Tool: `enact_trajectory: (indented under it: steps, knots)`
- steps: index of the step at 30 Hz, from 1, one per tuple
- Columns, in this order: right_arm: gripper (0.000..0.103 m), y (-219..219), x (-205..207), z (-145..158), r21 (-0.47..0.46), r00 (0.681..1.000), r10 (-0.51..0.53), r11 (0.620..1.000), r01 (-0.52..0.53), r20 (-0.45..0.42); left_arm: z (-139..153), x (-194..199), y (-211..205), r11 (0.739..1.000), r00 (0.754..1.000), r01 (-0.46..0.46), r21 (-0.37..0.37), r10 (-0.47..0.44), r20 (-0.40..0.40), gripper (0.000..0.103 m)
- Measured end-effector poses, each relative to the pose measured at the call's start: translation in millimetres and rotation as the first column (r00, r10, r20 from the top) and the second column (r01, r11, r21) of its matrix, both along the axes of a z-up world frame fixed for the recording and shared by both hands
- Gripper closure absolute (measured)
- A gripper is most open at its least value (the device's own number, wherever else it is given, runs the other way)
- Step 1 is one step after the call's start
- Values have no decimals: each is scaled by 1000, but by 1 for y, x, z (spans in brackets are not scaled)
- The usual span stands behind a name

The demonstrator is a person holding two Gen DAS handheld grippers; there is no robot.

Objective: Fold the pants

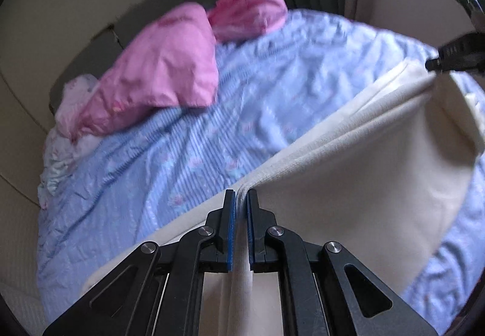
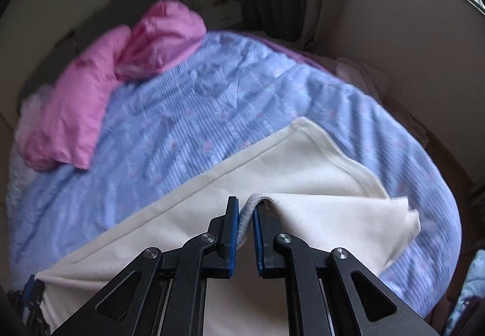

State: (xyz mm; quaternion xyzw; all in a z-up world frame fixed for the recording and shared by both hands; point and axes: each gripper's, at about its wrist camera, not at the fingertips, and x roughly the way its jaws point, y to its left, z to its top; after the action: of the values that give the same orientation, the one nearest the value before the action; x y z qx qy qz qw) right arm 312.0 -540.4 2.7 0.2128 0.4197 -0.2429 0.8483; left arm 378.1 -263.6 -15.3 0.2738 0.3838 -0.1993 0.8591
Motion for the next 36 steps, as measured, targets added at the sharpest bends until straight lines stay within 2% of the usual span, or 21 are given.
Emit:
enact_trajectory:
  steps: [3, 6, 7, 8, 9, 10, 11, 12, 13, 15, 17, 18, 20, 23, 26, 28, 30, 33, 36]
  knots:
    - [93, -1, 32, -29, -19, 999, 8, 1000, -9, -41, -25, 17, -3, 1000, 999, -2, 12, 2, -43, 94]
    - [93, -4, 47, -49, -11, 998, -3, 1000, 2, -69, -43, 34, -4, 999, 997, -31, 13, 32, -77, 80]
    - [92, -4, 51, -54, -13, 997, -7, 1000, 6, -77, -48, 39, -4, 999, 996, -48, 20, 49, -81, 66]
    - [90, -3, 56, -59, -17, 996, -2, 1000, 0, -88, -51, 43, -3, 998, 995, -60, 30, 62, -77, 46]
    - [84, -2, 59, -62, -17, 995, 8, 1000, -10, -101, -52, 45, -3, 997, 995, -69, 35, 71, -64, 38]
    - [72, 0, 63, -63, -16, 994, 20, 1000, -21, -106, -51, 46, -2, 997, 995, -76, 27, 77, -55, 29]
    - [64, 3, 64, -63, -6, 994, 41, 999, -42, -102, -50, 49, 0, 997, 995, -79, 12, 80, -59, 28]
    - [49, 5, 64, -61, 9, 995, 59, 998, -58, -84, -46, 53, 3, 996, 993, -89, -20, 87, -84, 28]
    - [40, 8, 64, -58, 18, 995, 74, 997, -73, -69, -40, 54, 6, 994, 990, -100, -53, 94, -106, 28]
    - [38, 15, 61, -49, 25, 996, 79, 997, -78, -47, -24, 52, 13, 986, 987, -115, -123, 100, -123, 28]
    - [37, 27, 52, -37, 48, 994, 103, 994, -101, -41, -2, 40, 25, 980, 992, -97, -172, 81, -100, 28]
    - [37, 36, 46, -29, 50, 990, 135, 990, -134, -24, 10, 31, 33, 981, 995, -69, -184, 54, -84, 28]
    - [37, 63, 32, -11, -6, 977, 211, 977, -212, -23, 34, 7, 53, 986, 999, -24, -168, 20, -27, 28]
    - [37, 111, 5, 15, -86, 930, 366, 927, -365, 5, 61, -28, 88, 985, 999, 34, -166, -32, 20, 28]
    - [37, 160, -27, 34, -84, 864, 500, 865, -495, 53, 80, -69, 131, 979, 997, 77, -190, -74, 23, 27]
    - [37, 187, -43, 41, -76, 834, 548, 836, -543, 71, 87, -93, 158, 978, 995, 96, -188, -91, 31, 27]
    - [37, 223, -60, 47, -60, 781, 617, 787, -615, 97, 92, -116, 183, 977, 994, 106, -185, -101, 41, 27]
    - [37, 264, -77, 49, -40, 734, 670, 741, -670, 113, 97, -152, 224, 974, 993, 112, -196, -103, 52, 27]
    - [37, 314, -92, 57, -36, 667, 732, 677, -735, 135, 97, -180, 260, 971, 992, 117, -209, -104, 71, 27]
